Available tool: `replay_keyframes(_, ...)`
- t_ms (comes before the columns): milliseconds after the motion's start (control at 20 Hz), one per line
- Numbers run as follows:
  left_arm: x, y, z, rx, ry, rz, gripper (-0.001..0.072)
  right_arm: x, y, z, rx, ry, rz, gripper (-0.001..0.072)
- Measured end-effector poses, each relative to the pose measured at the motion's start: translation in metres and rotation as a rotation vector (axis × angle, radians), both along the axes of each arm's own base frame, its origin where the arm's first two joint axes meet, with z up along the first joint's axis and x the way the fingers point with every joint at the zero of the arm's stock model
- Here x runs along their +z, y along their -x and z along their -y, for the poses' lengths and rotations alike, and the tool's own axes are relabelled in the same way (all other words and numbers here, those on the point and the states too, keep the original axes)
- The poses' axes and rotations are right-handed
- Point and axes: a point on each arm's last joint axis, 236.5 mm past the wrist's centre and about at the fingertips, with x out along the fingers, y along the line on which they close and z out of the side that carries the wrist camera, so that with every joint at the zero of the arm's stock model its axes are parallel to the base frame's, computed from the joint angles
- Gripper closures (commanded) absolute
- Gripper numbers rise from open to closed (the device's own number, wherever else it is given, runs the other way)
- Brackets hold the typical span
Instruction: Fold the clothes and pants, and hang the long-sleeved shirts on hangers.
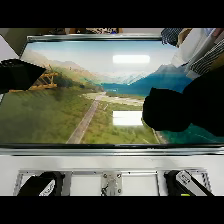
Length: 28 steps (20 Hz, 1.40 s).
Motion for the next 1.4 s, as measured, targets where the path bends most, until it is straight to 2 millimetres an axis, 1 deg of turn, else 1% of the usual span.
replay_keyframes(100,-0.003,0.002,0.0,-0.004,-0.006,-0.012,0.0693,-0.004,-0.008,0.01,-0.001,-0.008,-0.008,0.0707)
replay_keyframes(250,-0.005,0.003,0.0,-0.007,-0.009,-0.021,0.0693,-0.017,-0.015,0.027,-0.006,-0.035,-0.035,0.0707)
replay_keyframes(450,-0.006,0.003,0.0,-0.009,-0.011,-0.027,0.0693,-0.031,-0.012,0.044,-0.02,-0.072,-0.076,0.0706)
replay_keyframes(600,-0.007,0.003,0.0,-0.009,-0.012,-0.031,0.0693,-0.038,-0.011,0.048,-0.015,-0.097,-0.106,0.0702)
replay_keyframes(800,-0.007,0.003,0.0,-0.009,-0.011,-0.032,0.0693,-0.041,-0.012,0.045,0.002,-0.116,-0.129,0.0686)
replay_keyframes(850,-0.007,0.003,0.0,-0.009,-0.011,-0.032,0.0693,-0.04,-0.011,0.044,0.005,-0.117,-0.131,0.0663)
replay_keyframes(900,-0.007,0.003,0.0,-0.009,-0.011,-0.032,0.0693,-0.039,-0.011,0.042,0.008,-0.116,-0.132,0.0511)
replay_keyframes(950,-0.007,0.003,0.0,-0.009,-0.011,-0.032,0.0693,-0.036,-0.009,0.039,0.011,-0.114,-0.133,0.0247)
replay_keyframes(1000,-0.007,0.003,0.0,-0.009,-0.012,-0.032,0.0693,-0.032,-0.007,0.035,0.011,-0.107,-0.128,0.0159)
replay_keyframes(1100,-0.007,0.003,0.0,-0.009,-0.012,-0.032,0.0693,-0.021,-0.001,0.025,0.014,-0.089,-0.118,0.0167)
replay_keyframes(1250,-0.007,0.003,0.0,-0.009,-0.012,-0.032,0.0693,-0.002,0.01,0.004,0.027,-0.062,-0.108,0.0174)
replay_keyframes(1350,-0.007,0.003,0.0,-0.009,-0.012,-0.033,0.0693,0.014,0.019,-0.015,0.037,-0.037,-0.098,0.0174)
replay_keyframes(1400,-0.007,0.003,0.0,-0.009,-0.012,-0.033,0.0693,0.024,0.026,-0.027,0.046,-0.023,-0.082,0.0174)
